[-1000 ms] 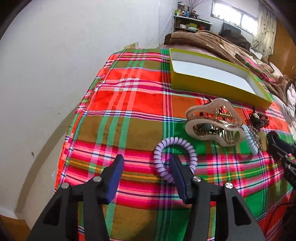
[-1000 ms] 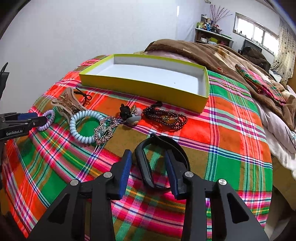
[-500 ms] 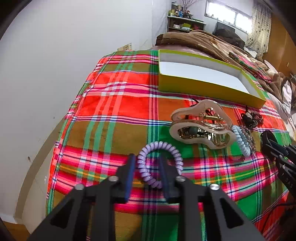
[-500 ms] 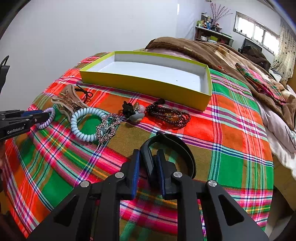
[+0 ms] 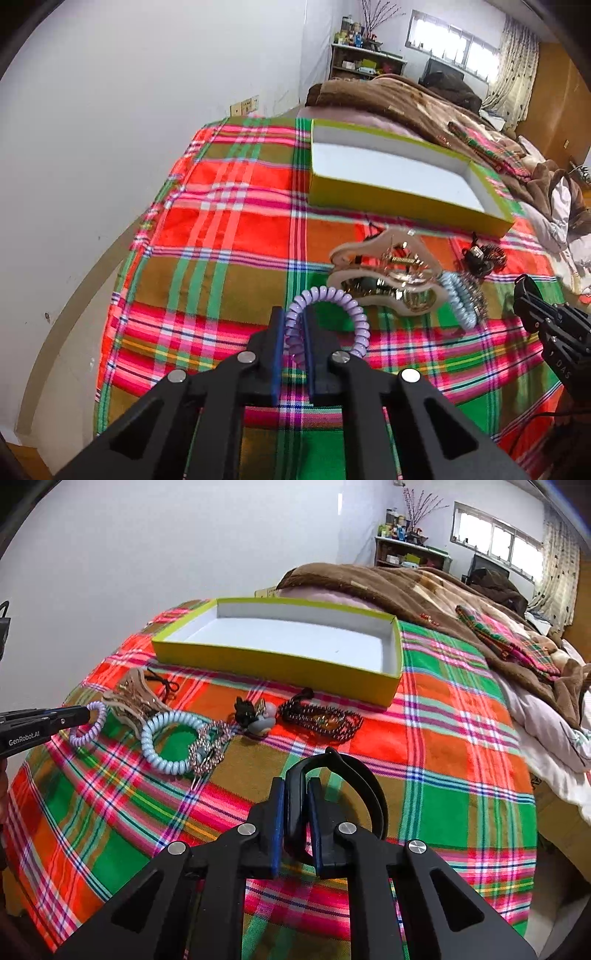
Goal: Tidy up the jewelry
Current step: 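Carry both items into the yellow box and open both grippers to release them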
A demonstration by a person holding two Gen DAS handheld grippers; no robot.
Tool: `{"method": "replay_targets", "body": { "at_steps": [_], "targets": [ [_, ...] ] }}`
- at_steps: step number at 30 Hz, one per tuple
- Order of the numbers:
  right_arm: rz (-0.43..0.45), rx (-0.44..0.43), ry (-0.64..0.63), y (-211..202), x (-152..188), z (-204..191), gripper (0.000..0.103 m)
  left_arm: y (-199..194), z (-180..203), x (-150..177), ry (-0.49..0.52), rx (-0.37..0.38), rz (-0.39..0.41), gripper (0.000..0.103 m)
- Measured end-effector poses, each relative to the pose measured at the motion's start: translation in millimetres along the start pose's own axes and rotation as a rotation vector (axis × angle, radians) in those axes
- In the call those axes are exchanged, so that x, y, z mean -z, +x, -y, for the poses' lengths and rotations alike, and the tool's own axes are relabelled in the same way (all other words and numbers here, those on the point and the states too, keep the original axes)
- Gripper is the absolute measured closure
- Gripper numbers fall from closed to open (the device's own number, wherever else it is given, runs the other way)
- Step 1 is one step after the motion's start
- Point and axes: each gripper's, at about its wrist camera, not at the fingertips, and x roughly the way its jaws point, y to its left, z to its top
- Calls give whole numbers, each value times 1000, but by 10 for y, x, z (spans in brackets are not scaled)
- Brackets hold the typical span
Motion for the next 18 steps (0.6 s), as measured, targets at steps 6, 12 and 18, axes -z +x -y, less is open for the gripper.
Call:
{"method": "replay_targets", "body": {
  "at_steps": [6, 12, 18],
  "targets": [
    [38, 7, 5, -107, -110, 4, 91, -120, -6, -114, -1, 30, 32, 93],
    [65, 24, -12, -167, -318, 8, 91, -198, 40, -346, 17, 56, 73, 93],
    [108, 24, -16, -174, -725, 70, 91, -164, 178, -710, 48, 106, 100, 93]
  ]
}}
